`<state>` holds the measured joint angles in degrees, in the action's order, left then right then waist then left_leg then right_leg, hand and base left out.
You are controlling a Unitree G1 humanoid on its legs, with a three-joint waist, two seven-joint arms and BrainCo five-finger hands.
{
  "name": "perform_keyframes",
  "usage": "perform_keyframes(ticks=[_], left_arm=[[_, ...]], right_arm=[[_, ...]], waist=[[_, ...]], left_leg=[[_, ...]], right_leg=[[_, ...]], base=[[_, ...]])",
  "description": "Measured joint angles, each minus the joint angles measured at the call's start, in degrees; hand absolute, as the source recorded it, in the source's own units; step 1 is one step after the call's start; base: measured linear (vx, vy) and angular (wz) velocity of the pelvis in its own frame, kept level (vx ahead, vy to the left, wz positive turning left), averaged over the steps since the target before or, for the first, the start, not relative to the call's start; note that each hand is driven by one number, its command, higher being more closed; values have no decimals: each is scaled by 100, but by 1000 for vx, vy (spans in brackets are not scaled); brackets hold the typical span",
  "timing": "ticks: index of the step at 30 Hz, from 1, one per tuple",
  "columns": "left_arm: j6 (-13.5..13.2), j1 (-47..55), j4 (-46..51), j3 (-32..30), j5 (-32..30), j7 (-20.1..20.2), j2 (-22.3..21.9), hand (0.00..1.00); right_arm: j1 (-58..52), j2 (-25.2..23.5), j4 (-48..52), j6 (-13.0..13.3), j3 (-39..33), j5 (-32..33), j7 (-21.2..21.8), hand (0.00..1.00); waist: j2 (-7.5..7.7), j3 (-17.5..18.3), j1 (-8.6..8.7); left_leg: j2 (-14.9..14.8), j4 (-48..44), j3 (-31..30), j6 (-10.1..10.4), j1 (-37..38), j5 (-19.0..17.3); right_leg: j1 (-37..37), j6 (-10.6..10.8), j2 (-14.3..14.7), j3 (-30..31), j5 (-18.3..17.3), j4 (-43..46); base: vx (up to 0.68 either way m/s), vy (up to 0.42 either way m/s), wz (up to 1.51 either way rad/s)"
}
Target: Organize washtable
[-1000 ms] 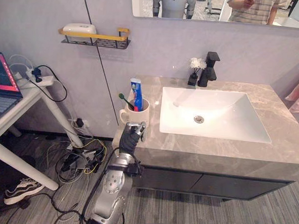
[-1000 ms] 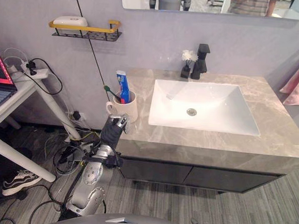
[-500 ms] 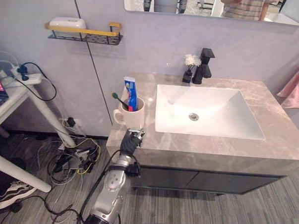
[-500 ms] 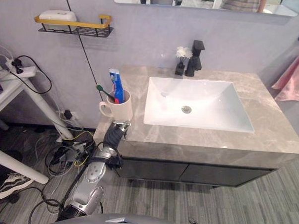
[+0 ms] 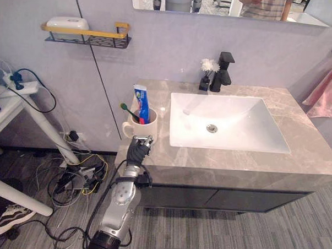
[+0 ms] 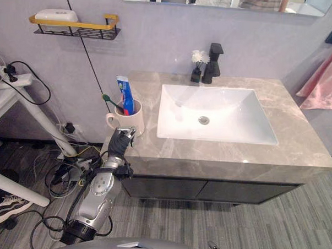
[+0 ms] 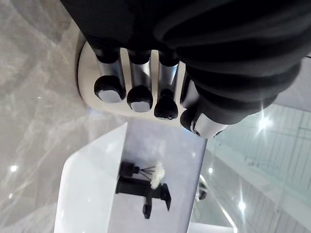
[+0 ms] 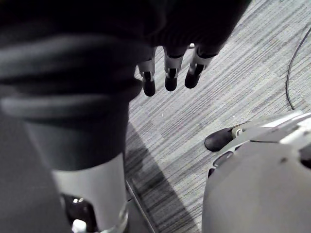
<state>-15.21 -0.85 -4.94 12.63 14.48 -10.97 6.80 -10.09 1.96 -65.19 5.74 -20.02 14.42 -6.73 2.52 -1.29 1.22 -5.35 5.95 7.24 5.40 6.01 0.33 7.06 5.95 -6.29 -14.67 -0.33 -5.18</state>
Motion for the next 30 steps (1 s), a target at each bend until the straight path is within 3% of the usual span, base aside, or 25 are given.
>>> perform_keyframes(ticks=[5,24,30], left_arm=[[0,-88,-4,-38,-7,-71,14,100],[119,-228,-313,-266,-13,-193,15,100],[151,-710,-617,-296,-43,-319,41,100]], right_arm=[[3,-25,1,-1,5,-20,13,0],[-4,-23,38,-2,17,-42,48,0],[-4,-24,45,-1,17,-42,49,0]], waist=[[65,-24,3],[77,-22,12],[85,-25,18]], left_leg=[[3,-1,72,-3,-49,-17],[3,0,288,-9,-127,-19],[2,-19,321,-10,-145,-20]], right_leg=[[-85,5,-5,69,12,-1],[-290,12,-7,296,111,-19],[-323,10,-7,322,118,-13]], base=[[10,4,-7],[-4,5,-6],[1,0,-1]])
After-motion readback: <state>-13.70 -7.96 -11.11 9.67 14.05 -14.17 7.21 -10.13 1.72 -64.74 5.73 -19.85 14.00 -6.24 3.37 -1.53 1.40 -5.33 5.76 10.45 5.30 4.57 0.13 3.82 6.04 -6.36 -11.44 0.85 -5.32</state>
